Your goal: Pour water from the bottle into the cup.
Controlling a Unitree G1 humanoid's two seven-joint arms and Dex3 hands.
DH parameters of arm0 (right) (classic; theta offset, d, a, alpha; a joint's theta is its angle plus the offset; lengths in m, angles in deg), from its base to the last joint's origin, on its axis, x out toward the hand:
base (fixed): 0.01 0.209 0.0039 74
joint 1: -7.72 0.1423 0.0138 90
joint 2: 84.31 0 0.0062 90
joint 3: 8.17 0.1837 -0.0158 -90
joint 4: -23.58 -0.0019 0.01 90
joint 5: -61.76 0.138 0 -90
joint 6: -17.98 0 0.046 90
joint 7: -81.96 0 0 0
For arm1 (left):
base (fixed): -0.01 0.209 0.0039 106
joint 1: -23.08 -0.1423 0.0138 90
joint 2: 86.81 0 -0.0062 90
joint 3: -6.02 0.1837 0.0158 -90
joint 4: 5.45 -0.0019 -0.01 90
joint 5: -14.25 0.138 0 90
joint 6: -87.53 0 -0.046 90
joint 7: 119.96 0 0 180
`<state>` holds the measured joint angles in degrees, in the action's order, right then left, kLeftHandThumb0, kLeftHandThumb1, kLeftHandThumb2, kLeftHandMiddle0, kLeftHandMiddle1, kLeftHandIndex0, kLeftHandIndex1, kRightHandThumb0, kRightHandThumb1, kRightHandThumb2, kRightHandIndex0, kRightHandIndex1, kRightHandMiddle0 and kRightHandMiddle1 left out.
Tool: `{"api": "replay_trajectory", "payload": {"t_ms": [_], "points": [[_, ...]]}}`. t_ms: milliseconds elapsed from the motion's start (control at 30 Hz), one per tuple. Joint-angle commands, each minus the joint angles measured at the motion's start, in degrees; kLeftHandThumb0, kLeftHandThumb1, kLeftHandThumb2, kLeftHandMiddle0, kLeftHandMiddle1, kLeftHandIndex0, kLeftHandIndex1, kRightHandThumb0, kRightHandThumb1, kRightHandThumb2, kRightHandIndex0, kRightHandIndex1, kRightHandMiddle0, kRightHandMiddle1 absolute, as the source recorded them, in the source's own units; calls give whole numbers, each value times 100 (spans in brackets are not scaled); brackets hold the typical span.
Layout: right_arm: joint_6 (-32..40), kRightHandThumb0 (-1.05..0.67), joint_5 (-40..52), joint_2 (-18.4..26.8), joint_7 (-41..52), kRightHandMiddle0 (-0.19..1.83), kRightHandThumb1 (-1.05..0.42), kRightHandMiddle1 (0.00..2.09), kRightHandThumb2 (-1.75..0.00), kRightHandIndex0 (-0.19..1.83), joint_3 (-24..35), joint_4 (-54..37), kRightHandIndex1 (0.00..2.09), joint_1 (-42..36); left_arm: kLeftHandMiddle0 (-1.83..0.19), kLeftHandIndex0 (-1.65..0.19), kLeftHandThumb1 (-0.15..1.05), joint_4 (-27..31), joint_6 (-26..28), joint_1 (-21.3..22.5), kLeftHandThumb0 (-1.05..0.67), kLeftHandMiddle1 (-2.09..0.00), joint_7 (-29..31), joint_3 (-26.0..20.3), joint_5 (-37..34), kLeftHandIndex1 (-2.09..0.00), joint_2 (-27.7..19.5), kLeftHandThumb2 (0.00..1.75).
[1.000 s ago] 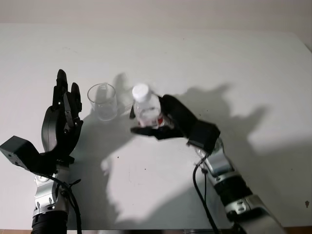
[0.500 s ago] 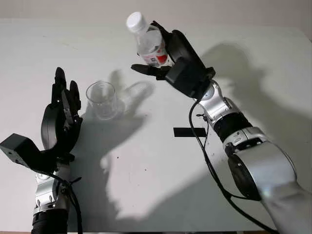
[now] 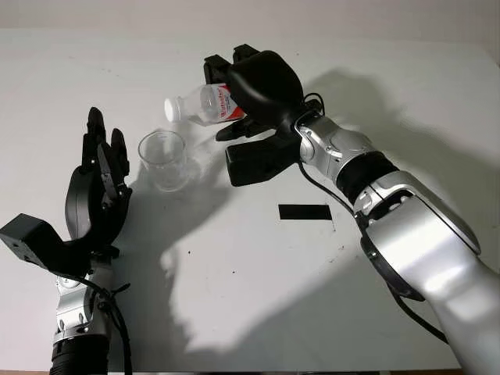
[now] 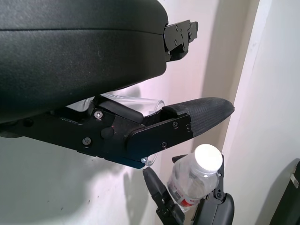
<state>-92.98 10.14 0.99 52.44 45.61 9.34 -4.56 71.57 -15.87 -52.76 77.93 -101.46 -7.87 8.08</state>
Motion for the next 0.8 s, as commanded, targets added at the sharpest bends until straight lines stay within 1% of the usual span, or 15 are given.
{"api": "replay_trajectory", "payload": {"t_ms": [0, 100, 233, 467, 567, 700, 767], "points": [[97, -39, -77, 30, -148, 63, -103, 209, -7, 105, -84, 31, 209, 319, 19, 19, 105, -30, -50, -10, -74, 0, -10, 5, 36, 0, 34, 72], [171, -39, -250, 11, -395, 67, -103, 209, -7, 109, -275, 47, 209, 384, 19, 19, 105, 31, -22, -43, -75, 0, -48, 26, 57, 0, 57, 71], [234, -37, -354, -32, -561, 76, -104, 209, -20, 113, -416, 65, 209, 439, 19, 19, 105, 63, -7, -74, -75, 0, -87, 35, 64, 0, 81, 71], [303, -34, -302, -132, -538, 70, -105, 209, -16, 114, -416, 72, 209, 505, 19, 19, 105, -47, -126, -63, -74, 0, 41, 55, 28, 0, 114, 71], [328, -33, -306, -170, -579, 64, -104, 209, -17, 113, -418, 60, 209, 532, 19, 19, 105, -65, -135, -53, -75, 0, -23, 71, 56, 0, 159, 72], [453, -35, -381, -226, -689, 61, -105, 209, -20, 114, -490, 60, 209, 551, 19, 19, 105, -83, -180, -54, -75, 0, -44, 82, 74, 0, 211, 72], [537, -37, -445, -251, -786, 64, -105, 209, -23, 117, -561, 65, 209, 553, 19, 19, 105, -69, -174, -66, -75, 0, -61, 79, 65, 0, 231, 72]]}}
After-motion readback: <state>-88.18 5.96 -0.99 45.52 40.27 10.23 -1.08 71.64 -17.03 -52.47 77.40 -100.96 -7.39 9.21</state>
